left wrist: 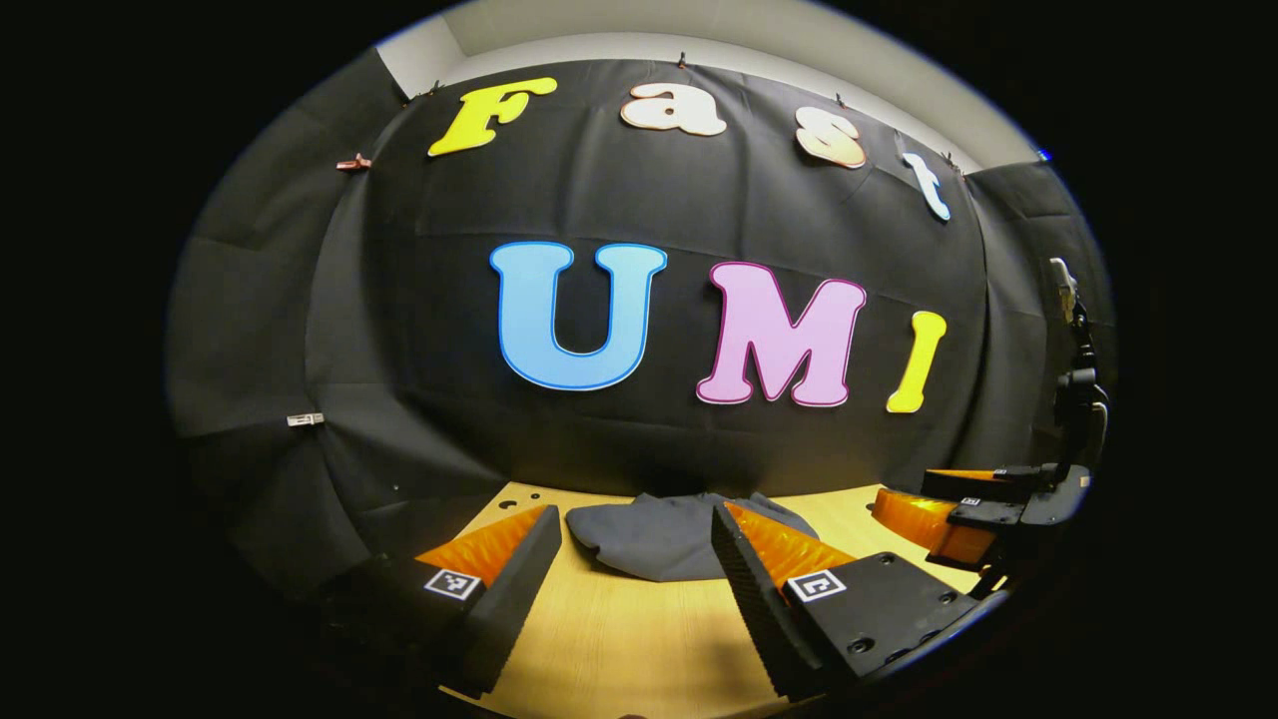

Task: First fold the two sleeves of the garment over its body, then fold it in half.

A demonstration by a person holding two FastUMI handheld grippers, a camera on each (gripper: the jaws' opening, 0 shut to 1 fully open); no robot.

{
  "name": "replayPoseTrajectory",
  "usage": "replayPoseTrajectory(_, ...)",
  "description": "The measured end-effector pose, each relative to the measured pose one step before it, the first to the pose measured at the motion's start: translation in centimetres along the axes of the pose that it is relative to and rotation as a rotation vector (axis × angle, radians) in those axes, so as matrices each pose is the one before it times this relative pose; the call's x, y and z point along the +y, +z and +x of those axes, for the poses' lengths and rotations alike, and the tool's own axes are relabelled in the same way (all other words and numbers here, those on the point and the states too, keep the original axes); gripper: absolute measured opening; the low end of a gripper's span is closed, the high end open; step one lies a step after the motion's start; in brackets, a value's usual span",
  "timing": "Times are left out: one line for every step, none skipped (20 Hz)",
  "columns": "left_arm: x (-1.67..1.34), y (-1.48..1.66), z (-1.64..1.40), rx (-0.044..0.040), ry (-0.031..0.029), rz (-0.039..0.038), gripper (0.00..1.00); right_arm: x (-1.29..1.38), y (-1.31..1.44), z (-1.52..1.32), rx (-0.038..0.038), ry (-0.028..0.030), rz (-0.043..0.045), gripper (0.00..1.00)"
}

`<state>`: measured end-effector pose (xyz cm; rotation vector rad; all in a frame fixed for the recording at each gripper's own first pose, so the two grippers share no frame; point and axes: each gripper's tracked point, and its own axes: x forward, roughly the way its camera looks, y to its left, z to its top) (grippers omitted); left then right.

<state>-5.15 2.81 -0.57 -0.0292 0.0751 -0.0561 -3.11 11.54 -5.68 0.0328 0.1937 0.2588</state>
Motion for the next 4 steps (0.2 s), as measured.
replayPoseTrajectory(-0.090,-0.105,0.180,0.00382,-0.00450,-0.00005,0.96,-0.046,0.000,-0.149,0.00150,-0.00723,0.00123,0.98)
replayPoseTrajectory(-0.119,-0.108,0.123,0.00240,-0.00494,0.00021,0.95,-0.421,-0.068,0.044,0.00111,-0.00726,0.00060,0.98)
replayPoseTrajectory(-0.129,-0.118,0.163,0.00354,-0.00635,0.00075,0.95,-0.353,-0.021,0.029,0.00139,-0.00981,0.00005,0.98)
replayPoseTrajectory(-0.208,-0.293,0.204,0.00495,-0.00505,0.00232,0.95,-0.259,-0.138,0.059,0.00269,-0.00855,0.00176,0.98)
